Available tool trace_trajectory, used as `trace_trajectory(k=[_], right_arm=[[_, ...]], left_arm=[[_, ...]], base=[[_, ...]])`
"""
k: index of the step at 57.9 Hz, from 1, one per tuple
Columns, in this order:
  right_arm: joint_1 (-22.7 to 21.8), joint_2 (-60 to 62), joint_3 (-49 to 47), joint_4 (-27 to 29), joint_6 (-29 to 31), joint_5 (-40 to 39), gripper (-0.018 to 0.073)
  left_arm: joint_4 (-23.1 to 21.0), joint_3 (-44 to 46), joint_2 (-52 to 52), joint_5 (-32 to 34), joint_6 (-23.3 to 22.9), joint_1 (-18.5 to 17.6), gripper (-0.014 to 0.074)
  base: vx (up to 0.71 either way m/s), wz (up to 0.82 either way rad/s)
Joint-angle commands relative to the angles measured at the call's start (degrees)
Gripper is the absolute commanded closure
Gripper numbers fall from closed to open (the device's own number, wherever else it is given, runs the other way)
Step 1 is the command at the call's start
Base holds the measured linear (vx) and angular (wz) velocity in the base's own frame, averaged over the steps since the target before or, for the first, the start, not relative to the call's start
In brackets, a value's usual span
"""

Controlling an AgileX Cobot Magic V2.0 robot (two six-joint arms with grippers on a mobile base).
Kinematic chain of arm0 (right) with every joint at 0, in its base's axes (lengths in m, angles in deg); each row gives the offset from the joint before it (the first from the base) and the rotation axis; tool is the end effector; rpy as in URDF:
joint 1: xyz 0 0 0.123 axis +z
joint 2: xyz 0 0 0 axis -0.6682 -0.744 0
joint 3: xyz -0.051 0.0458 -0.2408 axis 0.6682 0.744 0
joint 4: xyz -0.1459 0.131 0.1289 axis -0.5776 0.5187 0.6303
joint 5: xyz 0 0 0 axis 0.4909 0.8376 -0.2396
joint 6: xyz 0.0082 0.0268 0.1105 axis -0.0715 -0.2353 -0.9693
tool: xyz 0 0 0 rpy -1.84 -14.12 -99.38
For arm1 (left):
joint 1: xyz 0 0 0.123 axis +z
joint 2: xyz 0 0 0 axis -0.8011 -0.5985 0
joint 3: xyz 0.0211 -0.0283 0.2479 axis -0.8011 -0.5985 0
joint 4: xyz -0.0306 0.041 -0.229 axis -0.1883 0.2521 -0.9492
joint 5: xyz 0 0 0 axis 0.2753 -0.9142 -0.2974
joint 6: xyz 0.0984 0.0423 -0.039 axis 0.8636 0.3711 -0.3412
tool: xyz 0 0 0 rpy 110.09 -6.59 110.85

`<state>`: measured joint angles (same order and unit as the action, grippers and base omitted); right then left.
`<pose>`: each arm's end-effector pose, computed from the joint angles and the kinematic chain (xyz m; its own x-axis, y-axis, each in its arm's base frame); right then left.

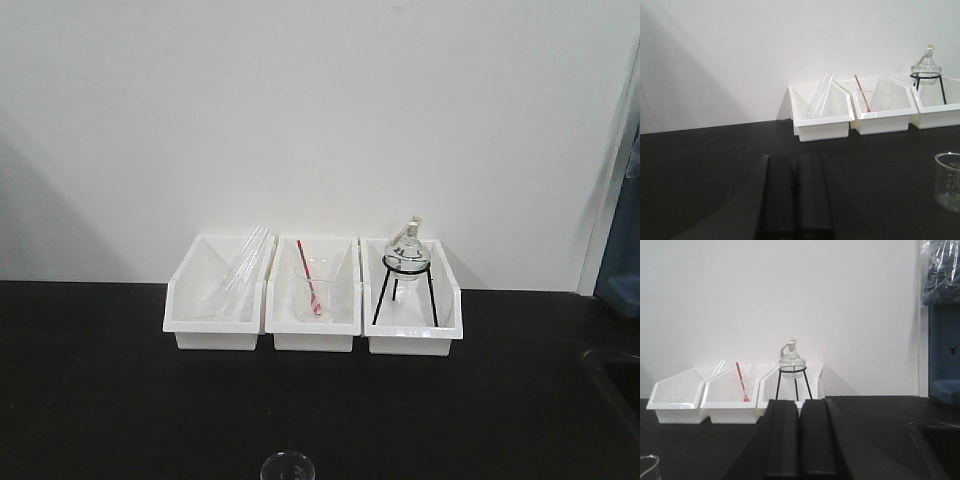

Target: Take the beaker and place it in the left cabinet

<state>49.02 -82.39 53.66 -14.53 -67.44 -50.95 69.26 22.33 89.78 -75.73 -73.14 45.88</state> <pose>0.0946 0.0112 0.2213 0.1626 0.0420 -0.9858 -0.1221 0.9923 0.0221 0.0966 -0.0125 0.2045 0.0650 0.0576 -0.9962 0.1243 0.9901 0.0653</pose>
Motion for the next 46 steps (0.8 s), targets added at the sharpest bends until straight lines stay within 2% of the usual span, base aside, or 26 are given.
trace_trajectory(k=[1,11,20,30,46], right_arm=[[-0.27,0.16,-4.29,0.93,-0.22,-4.05,0.0559],[-0.27,-4.49,-8.00,0.98,-0.22,-2.03,0.0534],[-0.27,-10.76,-10.41,1.11,-0.22,-2.66,0.0457],[-0.27,-18.06,-11.28,1.11,-0.22,-4.91,0.0295],[-0.27,-26.67,-11.28,1.12,1.08,-21.54,-0.0006]], left_arm=[[-0.42,-0.93,1.01,4.76,-0.17,-0.06,0.0595],[-0.42,-0.93,1.01,4.76,-0.17,-0.06,0.0595],[-0.42,-0.93,1.01,4.76,-0.17,-0.06,0.0595],[-0.42,-0.93,1.01,4.76,-0.17,-0.06,0.0595],[-0.42,-0.93,1.01,4.76,-0.17,-0.06,0.0595]], base=[[0.00,0.00],[0.00,0.00],[0.00,0.00],[0.00,0.00],[0.00,0.00]])
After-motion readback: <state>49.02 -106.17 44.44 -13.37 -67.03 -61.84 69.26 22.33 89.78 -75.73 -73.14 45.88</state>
